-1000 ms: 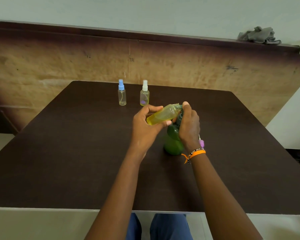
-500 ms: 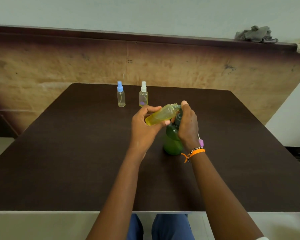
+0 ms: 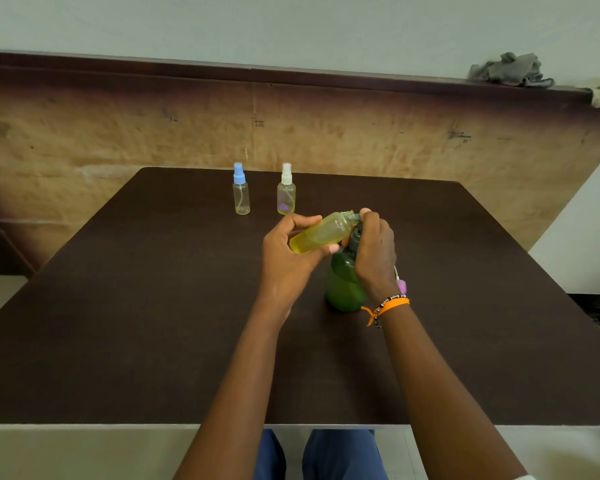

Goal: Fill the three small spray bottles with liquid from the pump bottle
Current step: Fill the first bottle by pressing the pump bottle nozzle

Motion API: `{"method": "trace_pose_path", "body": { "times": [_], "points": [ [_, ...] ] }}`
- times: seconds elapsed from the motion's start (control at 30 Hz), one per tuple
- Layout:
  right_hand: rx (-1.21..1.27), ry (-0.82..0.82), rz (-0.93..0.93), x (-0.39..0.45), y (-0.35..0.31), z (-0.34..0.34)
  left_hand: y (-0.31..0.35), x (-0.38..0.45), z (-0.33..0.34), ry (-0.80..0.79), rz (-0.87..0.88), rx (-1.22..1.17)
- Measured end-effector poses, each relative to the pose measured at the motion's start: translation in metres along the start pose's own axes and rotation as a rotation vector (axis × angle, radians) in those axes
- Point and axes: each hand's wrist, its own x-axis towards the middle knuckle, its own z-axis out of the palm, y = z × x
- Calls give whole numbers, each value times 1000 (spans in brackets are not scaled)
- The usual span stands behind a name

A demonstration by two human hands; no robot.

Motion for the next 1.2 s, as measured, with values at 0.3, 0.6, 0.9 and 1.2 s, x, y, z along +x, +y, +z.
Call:
{"method": "trace_pose_path", "body": {
  "times": [0.3,0.6,0.9,1.2],
  "points": [
    [13,-41,63,0,-4,-1,2,2,0,2,19,3],
    [-55,-48,-11,-2,1,-2,0,1,0,8,4,-1],
    [38,-28,58,-2,-3,-1,2,1,-1,1,16,16],
    [53,-26,53,-5,-5,-1,1,0,-1,0,4,15]
  ]
}}
